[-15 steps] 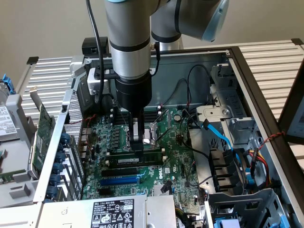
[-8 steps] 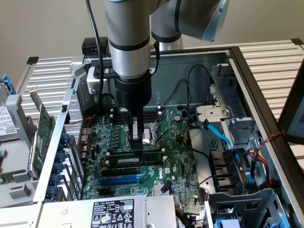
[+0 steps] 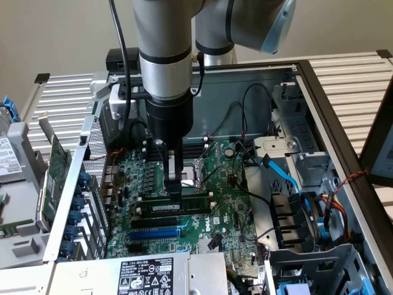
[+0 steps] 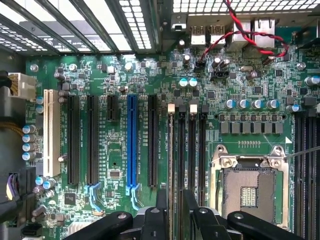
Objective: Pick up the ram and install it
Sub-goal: 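Press down the ram until it locks into place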
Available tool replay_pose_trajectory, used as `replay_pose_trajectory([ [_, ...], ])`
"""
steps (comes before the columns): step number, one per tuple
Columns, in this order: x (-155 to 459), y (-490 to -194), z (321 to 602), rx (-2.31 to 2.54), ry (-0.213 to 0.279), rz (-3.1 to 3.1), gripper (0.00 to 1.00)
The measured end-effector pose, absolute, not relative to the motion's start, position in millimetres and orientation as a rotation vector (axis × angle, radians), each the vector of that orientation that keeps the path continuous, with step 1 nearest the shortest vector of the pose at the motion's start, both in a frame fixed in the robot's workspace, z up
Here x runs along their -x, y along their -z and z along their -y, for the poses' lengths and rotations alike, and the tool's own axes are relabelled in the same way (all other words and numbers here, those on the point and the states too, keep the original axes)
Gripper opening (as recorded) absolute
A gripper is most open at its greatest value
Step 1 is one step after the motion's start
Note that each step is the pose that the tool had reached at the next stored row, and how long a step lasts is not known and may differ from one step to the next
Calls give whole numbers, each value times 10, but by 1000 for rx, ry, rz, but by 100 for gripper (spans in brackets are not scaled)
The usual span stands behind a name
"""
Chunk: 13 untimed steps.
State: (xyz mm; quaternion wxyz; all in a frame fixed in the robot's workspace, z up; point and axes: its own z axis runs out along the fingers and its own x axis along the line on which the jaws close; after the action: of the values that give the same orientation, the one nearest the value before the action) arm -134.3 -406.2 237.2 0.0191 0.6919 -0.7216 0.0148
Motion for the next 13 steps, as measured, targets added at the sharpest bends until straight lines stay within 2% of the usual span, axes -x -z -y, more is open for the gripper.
replay_pose_trajectory([
  [4,1349,-2403,4062,-2145,-30,2237,25],
  [6,1349,-2404,4063,-2143,-25,2235,12],
  [13,1349,-2398,4075,-2140,-24,2236,11],
])
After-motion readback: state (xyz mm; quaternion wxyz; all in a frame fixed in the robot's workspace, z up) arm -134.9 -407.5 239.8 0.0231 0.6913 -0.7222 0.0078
